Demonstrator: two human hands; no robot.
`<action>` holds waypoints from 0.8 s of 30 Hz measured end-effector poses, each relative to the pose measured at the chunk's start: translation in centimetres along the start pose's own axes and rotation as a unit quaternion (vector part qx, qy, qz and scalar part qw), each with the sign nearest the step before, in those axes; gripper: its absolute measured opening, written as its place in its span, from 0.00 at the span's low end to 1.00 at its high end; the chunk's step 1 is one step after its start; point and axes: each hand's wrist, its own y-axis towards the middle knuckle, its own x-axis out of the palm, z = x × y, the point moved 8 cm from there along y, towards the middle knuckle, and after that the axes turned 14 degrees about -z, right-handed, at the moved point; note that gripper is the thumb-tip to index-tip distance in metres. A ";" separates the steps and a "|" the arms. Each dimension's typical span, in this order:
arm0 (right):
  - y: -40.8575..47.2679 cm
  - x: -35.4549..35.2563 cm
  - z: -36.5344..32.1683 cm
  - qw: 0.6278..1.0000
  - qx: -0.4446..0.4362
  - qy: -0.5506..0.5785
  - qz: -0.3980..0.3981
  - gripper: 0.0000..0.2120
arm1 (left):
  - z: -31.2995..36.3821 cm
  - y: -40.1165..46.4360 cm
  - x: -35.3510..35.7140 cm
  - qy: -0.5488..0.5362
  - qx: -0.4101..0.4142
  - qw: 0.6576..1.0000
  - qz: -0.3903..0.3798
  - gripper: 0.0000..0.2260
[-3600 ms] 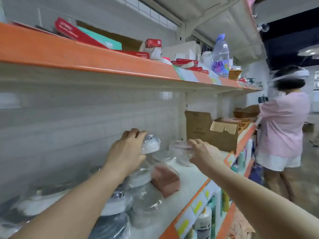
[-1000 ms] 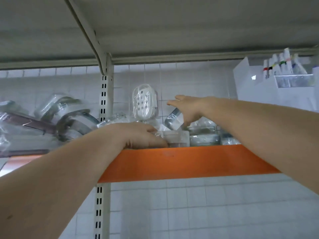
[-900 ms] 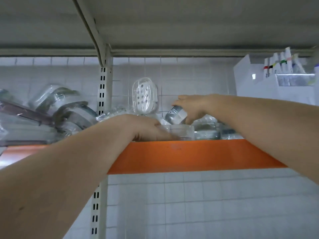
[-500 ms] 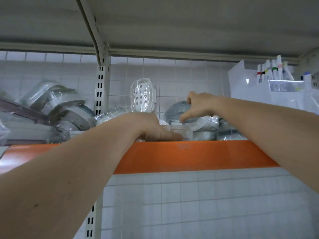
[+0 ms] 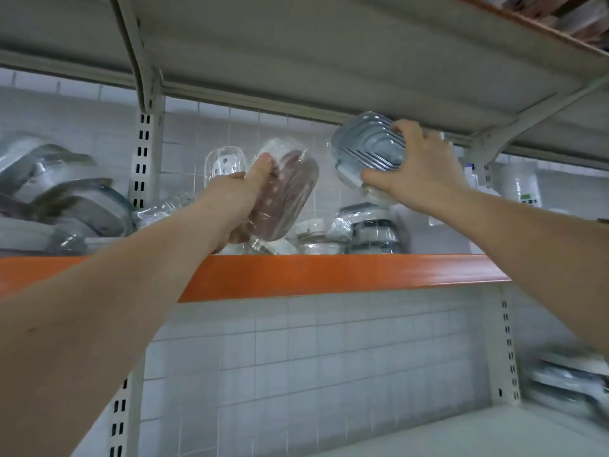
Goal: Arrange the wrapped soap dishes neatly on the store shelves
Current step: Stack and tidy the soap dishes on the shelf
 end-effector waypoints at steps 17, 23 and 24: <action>-13.6 -12.5 16.4 0.976 0.162 0.116 0.083 0.30 | 9.2 -6.3 23.5 -0.313 0.032 0.905 -0.286 0.25; -20.8 -16.4 29.7 0.968 0.241 0.064 0.033 0.30 | 9.3 -9.9 40.9 -0.353 -0.044 0.855 -0.378 0.24; -21.7 -16.8 32.1 0.965 0.253 0.062 0.022 0.30 | 9.3 -10.5 43.7 -0.365 -0.059 0.844 -0.389 0.24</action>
